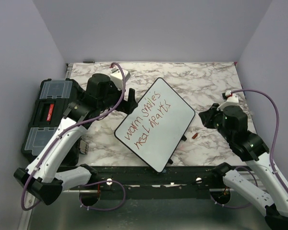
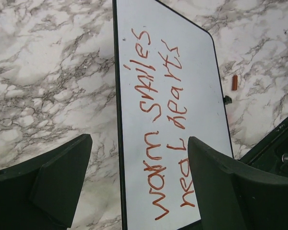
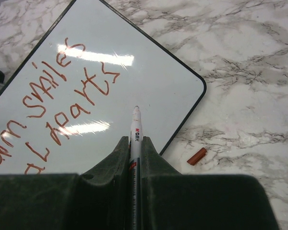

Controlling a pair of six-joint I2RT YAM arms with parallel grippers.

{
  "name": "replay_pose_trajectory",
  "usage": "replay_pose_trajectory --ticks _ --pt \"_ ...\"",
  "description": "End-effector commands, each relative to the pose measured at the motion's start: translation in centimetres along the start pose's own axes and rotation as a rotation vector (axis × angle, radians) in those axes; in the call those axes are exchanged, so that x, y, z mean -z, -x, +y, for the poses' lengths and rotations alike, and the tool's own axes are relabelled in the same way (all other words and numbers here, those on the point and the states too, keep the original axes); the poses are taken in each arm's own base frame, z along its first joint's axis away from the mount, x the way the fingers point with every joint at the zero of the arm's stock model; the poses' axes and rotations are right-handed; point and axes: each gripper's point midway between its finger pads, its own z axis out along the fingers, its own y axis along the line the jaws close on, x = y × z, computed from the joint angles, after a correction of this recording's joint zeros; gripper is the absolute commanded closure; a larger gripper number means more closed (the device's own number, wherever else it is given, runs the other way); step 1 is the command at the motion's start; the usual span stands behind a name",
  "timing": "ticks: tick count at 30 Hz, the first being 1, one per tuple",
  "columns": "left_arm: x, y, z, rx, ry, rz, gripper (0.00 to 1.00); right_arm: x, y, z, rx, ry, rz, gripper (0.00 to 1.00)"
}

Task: Write a sentence on the whiteboard
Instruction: Put down the whiteboard on the whiteboard stand, then pick up the pen cap from the center of the board.

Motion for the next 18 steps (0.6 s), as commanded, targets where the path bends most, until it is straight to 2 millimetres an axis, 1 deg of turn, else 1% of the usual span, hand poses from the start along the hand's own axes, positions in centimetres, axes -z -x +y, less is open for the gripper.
replay_pose_trajectory --ticks 1,3,4,5,7,9,11,14,17,18 --pt "2.9 2.6 -0.3 -0.032 0.019 -0.105 0.17 0.7 1.6 0.4 -0.016 0.003 -0.030 0.99" --pt "3.5 3.4 -0.6 -0.024 0.016 -0.148 0.13 0.8 2.2 0.3 -0.031 -0.008 -0.047 0.99" --pt "3.8 4.0 -0.6 -0.007 0.021 -0.171 0.02 0.9 2.5 0.3 -0.037 -0.012 -0.058 0.99" --pt "4.2 4.6 -0.8 0.014 0.018 -0.191 0.02 0.9 2.8 0.4 -0.040 -0.011 -0.067 0.99" --pt "5.5 6.8 -1.3 0.033 0.012 -0.271 0.02 1.0 3.2 0.6 -0.040 -0.005 -0.076 0.99" --pt "6.7 8.7 -1.2 0.039 0.027 -0.362 0.01 0.9 3.5 0.8 -0.036 0.000 -0.079 0.99" --pt "7.2 9.6 -1.4 -0.007 0.013 -0.436 0.02 0.8 3.7 0.9 -0.036 0.001 -0.082 0.99" --pt "7.2 9.8 -1.4 -0.019 0.002 -0.500 0.02 0.6 3.7 0.9 -0.035 -0.005 -0.078 0.99" --pt "6.2 9.2 -1.5 -0.011 -0.015 -0.427 0.01 0.5 3.5 0.7 -0.033 -0.020 -0.065 0.99" --pt "5.6 8.6 -1.5 -0.010 -0.018 -0.388 0.02 0.5 3.5 0.6 -0.032 -0.029 -0.065 0.99"
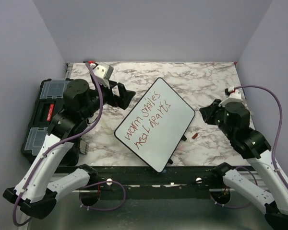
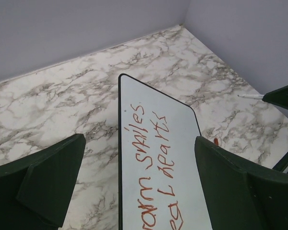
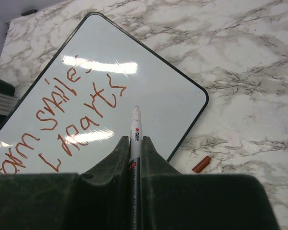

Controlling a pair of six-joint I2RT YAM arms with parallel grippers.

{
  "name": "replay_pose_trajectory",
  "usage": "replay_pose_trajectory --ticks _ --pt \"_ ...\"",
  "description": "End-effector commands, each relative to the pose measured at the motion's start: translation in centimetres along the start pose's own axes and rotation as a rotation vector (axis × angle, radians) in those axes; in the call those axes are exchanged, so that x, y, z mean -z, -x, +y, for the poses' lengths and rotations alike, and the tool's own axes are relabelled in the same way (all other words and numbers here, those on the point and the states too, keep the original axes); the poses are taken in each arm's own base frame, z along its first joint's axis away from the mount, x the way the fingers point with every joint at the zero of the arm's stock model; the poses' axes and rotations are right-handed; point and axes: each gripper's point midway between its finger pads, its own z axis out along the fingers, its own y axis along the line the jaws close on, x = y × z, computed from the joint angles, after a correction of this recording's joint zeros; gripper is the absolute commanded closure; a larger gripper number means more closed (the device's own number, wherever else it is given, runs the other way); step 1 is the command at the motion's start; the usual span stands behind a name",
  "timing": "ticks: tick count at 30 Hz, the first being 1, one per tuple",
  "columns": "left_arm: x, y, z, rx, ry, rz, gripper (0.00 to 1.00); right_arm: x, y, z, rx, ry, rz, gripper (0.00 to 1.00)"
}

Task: Write a sentence on the whiteboard
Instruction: Pick up the pen cap from the center of the board.

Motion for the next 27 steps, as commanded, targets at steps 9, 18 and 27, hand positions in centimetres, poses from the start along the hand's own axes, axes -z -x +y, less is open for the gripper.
replay_pose_trajectory --ticks 9,18,27 --pt "-3.0 -6.5 -5.2 -0.178 -0.221 0.246 0.01 -1.1 1.3 -1.0 0.009 -0.109 -0.013 0.99" --pt "-4.8 -11.3 -11.1 -0.247 -0.370 0.349 0.07 -1.8 4.7 -0.1 -0.012 -0.152 -0.054 0.99" --pt "-9.0 -16.3 -16.2 -0.270 -0.426 0.454 0.14 2.8 14.1 2.2 -0.096 -0.118 -0.240 0.99"
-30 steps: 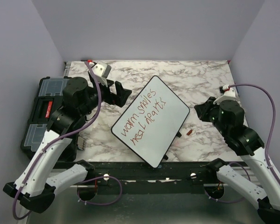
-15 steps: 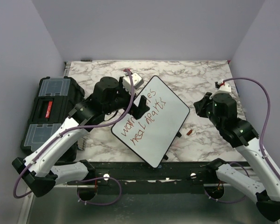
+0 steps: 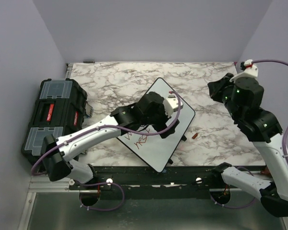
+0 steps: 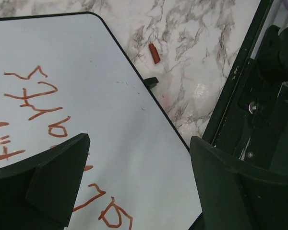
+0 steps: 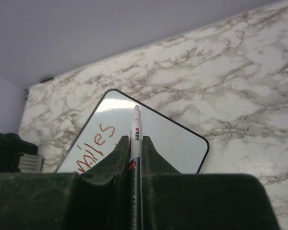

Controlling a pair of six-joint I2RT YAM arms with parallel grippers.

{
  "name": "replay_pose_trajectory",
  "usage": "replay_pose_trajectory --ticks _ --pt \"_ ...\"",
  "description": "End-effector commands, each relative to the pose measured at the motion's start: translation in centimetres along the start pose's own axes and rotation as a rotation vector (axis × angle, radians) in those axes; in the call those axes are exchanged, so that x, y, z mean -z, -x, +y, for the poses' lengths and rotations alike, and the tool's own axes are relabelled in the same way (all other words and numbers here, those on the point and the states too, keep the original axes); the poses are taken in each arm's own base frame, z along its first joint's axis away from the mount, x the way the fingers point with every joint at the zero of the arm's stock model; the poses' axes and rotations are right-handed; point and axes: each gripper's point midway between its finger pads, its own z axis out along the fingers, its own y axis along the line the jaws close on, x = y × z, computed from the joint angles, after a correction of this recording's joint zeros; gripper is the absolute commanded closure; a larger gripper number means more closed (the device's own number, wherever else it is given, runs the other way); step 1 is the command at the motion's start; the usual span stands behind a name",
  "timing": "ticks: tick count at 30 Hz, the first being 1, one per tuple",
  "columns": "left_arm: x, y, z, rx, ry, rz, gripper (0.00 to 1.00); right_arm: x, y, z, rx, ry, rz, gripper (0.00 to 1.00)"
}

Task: Write a sentence on the whiteboard
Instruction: Pick up the pen cap from the center of the board.

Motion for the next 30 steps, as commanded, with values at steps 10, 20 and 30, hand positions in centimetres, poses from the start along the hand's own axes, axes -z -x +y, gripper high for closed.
replay_pose_trajectory --ticks 10,20,30 --pt "-10.7 0.3 -2.2 -0.003 0.066 0.101 0.14 9.2 10.8 0.0 -0.149 0.090 -0.286 0.99" --pt "-17.1 -1.8 -2.4 0.026 0.149 0.227 0.24 12.5 12.6 -0.6 -0.172 0.123 -0.327 0.99" --pt "-21.4 -5.1 -2.5 0.036 0.172 0.333 0.33 13.7 12.8 -0.6 -0.181 0.149 -0.333 0.99"
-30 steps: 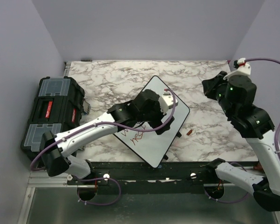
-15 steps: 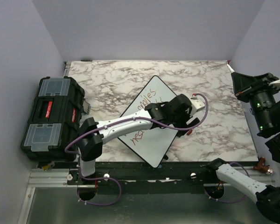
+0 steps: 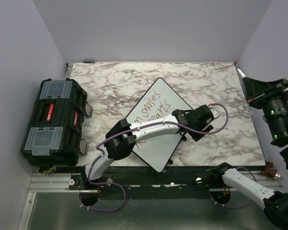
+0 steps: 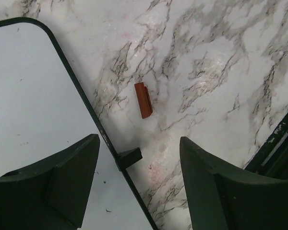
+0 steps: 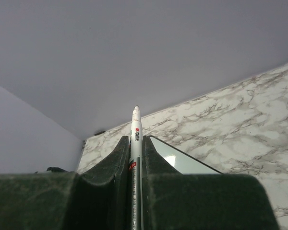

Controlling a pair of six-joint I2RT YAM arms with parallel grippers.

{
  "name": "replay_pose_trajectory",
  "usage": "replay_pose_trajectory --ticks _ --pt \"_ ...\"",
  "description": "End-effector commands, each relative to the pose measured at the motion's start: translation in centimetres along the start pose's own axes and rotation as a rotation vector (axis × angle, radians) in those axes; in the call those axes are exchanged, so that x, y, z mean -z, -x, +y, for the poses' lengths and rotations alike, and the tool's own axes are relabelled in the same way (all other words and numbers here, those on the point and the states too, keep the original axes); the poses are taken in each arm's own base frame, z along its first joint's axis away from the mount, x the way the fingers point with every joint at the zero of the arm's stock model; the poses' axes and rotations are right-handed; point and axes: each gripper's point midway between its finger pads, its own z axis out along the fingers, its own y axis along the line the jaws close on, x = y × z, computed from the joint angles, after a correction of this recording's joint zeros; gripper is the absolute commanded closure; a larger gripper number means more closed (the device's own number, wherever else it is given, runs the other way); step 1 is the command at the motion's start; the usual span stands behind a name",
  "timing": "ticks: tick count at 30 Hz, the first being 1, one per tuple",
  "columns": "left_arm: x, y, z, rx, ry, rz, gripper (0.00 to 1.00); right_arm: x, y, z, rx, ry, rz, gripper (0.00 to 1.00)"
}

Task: Write a sentence on the whiteboard
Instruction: Pick up the pen cap from the center of the board.

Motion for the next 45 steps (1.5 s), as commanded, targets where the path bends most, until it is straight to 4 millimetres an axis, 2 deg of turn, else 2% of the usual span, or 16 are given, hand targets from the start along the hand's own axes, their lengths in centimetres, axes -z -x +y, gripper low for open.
replay_pose_trajectory --ticks 1,14,30,35,39,41,45 --pt "-1.2 -0.7 0.1 0.008 0.036 0.045 0.33 1.2 0.7 -0.1 -0.014 0.012 -0.002 0.99" --pt "-5.3 -2.9 -0.6 0.002 0.019 0.115 0.48 1.7 0.7 0.3 -0.028 0.037 0.007 0.99" --pt "-8.6 -4.6 -0.9 0.004 0.014 0.174 0.59 2.3 0.9 0.3 -0.033 0.050 0.011 0.99" --pt "-8.9 -5.7 -0.9 0.006 0.017 0.208 0.71 2.3 0.7 0.2 -0.030 0.047 0.016 0.99" --pt "-8.9 -6.3 -1.2 0.002 -0.006 0.218 0.88 2.3 0.5 0.1 -0.028 0.045 0.021 0.99" --pt "-8.6 -6.2 -1.2 -0.001 -0.014 0.211 1.00 2.2 0.3 0.1 -0.025 0.044 0.024 0.99" --pt "-7.3 -4.8 -1.4 -0.014 -0.033 0.166 1.00 2.1 0.1 0.0 -0.023 0.038 0.028 0.99"
